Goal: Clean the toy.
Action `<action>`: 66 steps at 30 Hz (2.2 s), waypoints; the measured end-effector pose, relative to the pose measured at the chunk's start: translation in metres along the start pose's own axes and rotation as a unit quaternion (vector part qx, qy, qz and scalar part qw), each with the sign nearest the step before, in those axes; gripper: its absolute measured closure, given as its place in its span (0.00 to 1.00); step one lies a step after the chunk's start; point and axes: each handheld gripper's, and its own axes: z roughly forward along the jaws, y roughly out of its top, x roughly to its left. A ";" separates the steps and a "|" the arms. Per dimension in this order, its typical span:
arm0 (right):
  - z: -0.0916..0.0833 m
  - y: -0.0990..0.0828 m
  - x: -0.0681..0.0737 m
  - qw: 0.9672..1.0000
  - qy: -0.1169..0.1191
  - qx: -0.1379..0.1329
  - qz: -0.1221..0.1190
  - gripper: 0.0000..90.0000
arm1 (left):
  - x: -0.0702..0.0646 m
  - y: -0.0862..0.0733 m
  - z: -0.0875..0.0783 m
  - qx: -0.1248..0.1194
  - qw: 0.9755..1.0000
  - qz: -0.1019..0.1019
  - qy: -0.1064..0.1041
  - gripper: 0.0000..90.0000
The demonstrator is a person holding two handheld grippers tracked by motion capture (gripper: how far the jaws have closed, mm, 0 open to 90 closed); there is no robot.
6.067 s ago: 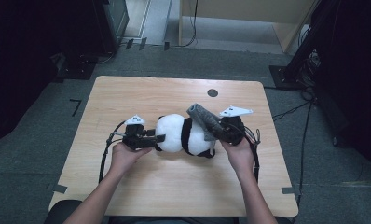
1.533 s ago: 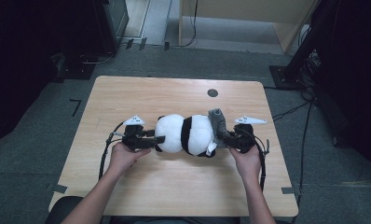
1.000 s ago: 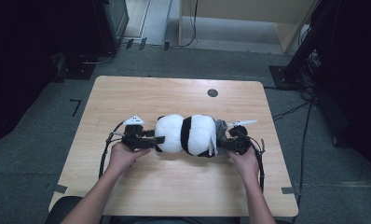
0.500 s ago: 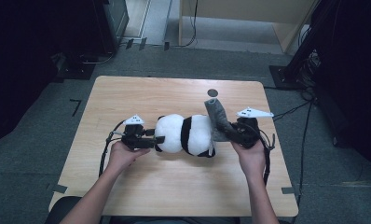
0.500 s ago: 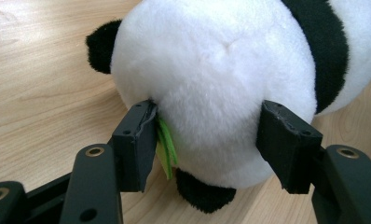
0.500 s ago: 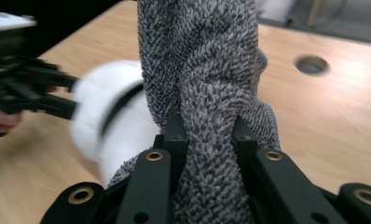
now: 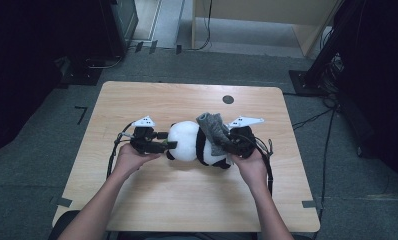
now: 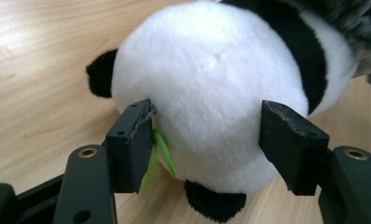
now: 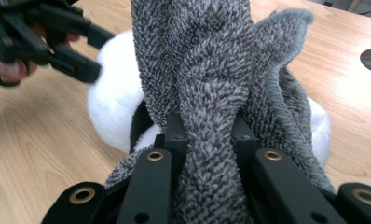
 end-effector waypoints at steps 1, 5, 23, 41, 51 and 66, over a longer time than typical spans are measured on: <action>0.001 -0.001 -0.002 1.000 0.001 -0.001 0.000 0.85 | 0.002 0.002 0.001 0.008 1.000 0.008 -0.003 0.40; 0.002 -0.001 -0.007 1.000 0.012 -0.001 -0.002 0.85 | 0.016 0.005 0.012 0.017 0.999 0.012 -0.035 0.29; 0.004 0.016 0.035 0.997 0.034 -0.036 -0.058 0.85 | 0.010 -0.002 0.020 0.014 0.999 0.022 -0.039 0.47; 0.055 -0.035 0.059 0.991 0.061 0.068 -0.097 0.85 | 0.003 -0.004 0.015 0.031 0.999 0.012 -0.018 0.54; 0.032 -0.044 0.043 0.990 0.036 0.099 -0.088 0.85 | 0.003 -0.008 0.011 0.035 0.999 0.028 -0.009 0.56; -0.016 -0.059 -0.008 0.997 0.001 0.080 -0.018 0.85 | 0.006 -0.010 0.011 0.031 0.999 0.018 -0.013 0.57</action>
